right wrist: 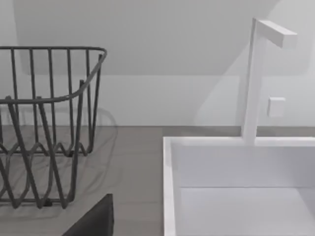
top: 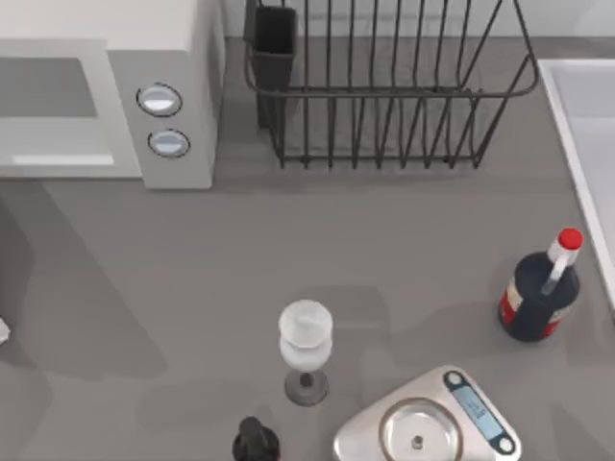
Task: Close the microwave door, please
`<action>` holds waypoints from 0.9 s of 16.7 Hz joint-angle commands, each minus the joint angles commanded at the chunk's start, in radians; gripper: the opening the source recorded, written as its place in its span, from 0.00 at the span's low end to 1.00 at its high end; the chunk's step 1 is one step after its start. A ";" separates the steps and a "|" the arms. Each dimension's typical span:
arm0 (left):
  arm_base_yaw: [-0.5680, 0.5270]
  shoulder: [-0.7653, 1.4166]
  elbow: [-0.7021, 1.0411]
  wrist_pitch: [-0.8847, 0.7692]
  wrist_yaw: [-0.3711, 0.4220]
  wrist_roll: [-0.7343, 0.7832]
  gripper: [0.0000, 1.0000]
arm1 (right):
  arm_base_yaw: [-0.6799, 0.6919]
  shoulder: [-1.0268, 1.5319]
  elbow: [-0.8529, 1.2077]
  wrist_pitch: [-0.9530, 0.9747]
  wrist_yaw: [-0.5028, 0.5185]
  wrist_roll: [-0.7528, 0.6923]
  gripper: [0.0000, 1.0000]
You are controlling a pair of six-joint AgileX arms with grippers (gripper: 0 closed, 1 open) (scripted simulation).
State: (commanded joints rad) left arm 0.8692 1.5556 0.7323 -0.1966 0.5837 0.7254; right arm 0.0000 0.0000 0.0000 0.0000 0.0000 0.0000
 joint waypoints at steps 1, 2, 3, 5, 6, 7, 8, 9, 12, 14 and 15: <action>-0.024 -0.024 -0.023 0.009 -0.015 -0.023 0.00 | 0.000 0.000 0.000 0.000 0.000 0.000 1.00; -0.057 -0.058 -0.054 0.020 -0.034 -0.055 0.00 | 0.000 0.000 0.000 0.000 0.000 0.000 1.00; -0.097 -0.100 -0.090 0.033 -0.057 -0.092 0.00 | 0.000 0.000 0.000 0.000 0.000 0.000 1.00; -0.189 -0.198 -0.168 0.062 -0.105 -0.173 0.00 | 0.000 0.000 0.000 0.000 0.000 0.000 1.00; -0.229 -0.239 -0.206 0.076 -0.127 -0.213 0.00 | 0.000 0.000 0.000 0.000 0.000 0.000 1.00; -0.259 -0.269 -0.236 0.088 -0.146 -0.243 0.00 | 0.000 0.000 0.000 0.000 0.000 0.000 1.00; -0.279 -0.289 -0.255 0.096 -0.160 -0.262 0.00 | 0.000 0.000 0.000 0.000 0.000 0.000 1.00; -0.288 -0.297 -0.264 0.100 -0.167 -0.271 0.00 | 0.000 0.000 0.000 0.000 0.000 0.000 1.00; -0.285 -0.293 -0.262 0.098 -0.163 -0.271 0.00 | 0.000 0.000 0.000 0.000 0.000 0.000 1.00; -0.300 -0.300 -0.266 0.098 -0.175 -0.285 0.00 | 0.000 0.000 0.000 0.000 0.000 0.000 1.00; -0.323 -0.309 -0.272 0.099 -0.193 -0.305 0.00 | 0.000 0.000 0.000 0.000 0.000 0.000 1.00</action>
State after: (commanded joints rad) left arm 0.5466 1.2467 0.4599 -0.0973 0.3910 0.4206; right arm 0.0000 0.0000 0.0000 0.0000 0.0000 0.0000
